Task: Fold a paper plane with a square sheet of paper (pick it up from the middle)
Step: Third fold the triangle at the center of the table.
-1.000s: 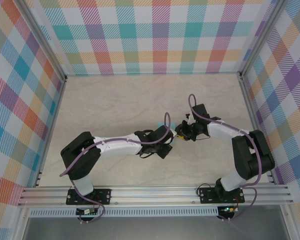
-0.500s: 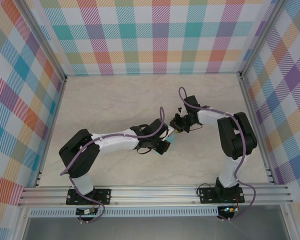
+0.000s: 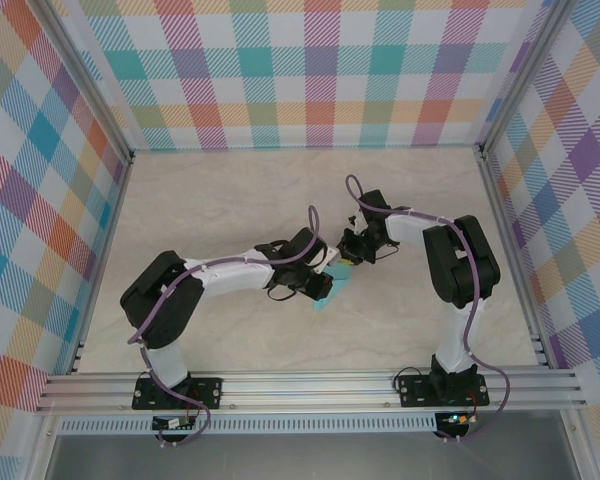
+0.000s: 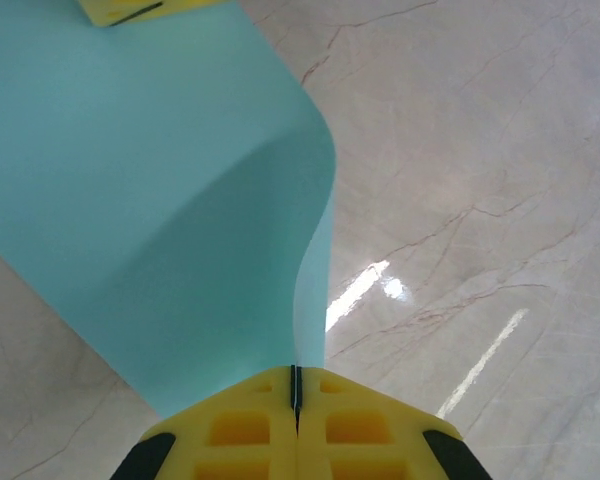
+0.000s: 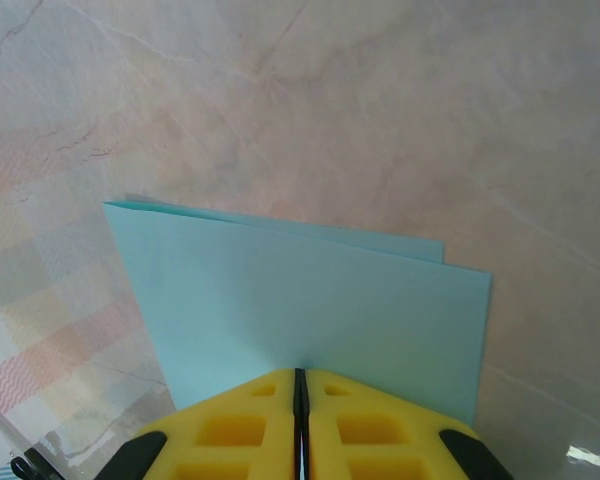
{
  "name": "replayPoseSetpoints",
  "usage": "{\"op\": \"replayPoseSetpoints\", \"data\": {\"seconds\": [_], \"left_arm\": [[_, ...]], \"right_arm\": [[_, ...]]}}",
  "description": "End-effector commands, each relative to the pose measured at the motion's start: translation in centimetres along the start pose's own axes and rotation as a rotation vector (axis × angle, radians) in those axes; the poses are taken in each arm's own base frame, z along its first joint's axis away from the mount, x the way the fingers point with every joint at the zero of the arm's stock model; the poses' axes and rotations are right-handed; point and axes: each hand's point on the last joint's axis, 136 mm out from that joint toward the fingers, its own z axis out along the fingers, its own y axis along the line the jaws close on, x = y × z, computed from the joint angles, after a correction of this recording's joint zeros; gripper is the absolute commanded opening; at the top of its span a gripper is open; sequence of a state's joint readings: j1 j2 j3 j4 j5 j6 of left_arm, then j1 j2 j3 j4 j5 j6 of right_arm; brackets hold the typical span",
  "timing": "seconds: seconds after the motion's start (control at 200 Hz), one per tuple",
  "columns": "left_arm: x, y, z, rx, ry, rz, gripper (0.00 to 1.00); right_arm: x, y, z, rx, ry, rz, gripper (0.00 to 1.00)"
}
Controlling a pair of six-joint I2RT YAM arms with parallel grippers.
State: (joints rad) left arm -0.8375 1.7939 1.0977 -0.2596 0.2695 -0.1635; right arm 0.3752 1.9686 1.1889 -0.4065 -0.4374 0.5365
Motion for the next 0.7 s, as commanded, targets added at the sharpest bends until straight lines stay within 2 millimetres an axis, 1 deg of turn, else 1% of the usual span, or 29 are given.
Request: {"op": "replayPoseSetpoints", "data": {"seconds": [0.0,0.25,0.36,0.37,0.385,0.695], "left_arm": [[-0.6,0.5,0.3,0.008,0.006,-0.008,0.05],[-1.1,1.7,0.5,-0.02,-0.001,-0.026,0.06],[-1.4,1.9,0.4,-0.018,-0.006,-0.026,0.06],[-0.9,2.0,0.4,-0.025,0.016,-0.032,0.06],[-0.8,2.1,0.4,-0.028,0.022,-0.033,0.06],[-0.4,3.4,0.9,-0.073,0.055,-0.045,0.07]], "right_arm": [[1.0,-1.3,0.5,0.061,0.04,0.004,0.1],[1.3,-1.3,0.6,0.058,0.044,0.009,0.11],[1.3,-1.4,0.6,0.059,0.044,0.01,0.11],[1.3,-1.4,0.6,0.06,0.043,0.01,0.11],[1.3,-1.4,0.6,0.058,0.044,0.011,0.11],[1.4,-1.3,0.5,0.056,0.043,0.012,0.12]]}}
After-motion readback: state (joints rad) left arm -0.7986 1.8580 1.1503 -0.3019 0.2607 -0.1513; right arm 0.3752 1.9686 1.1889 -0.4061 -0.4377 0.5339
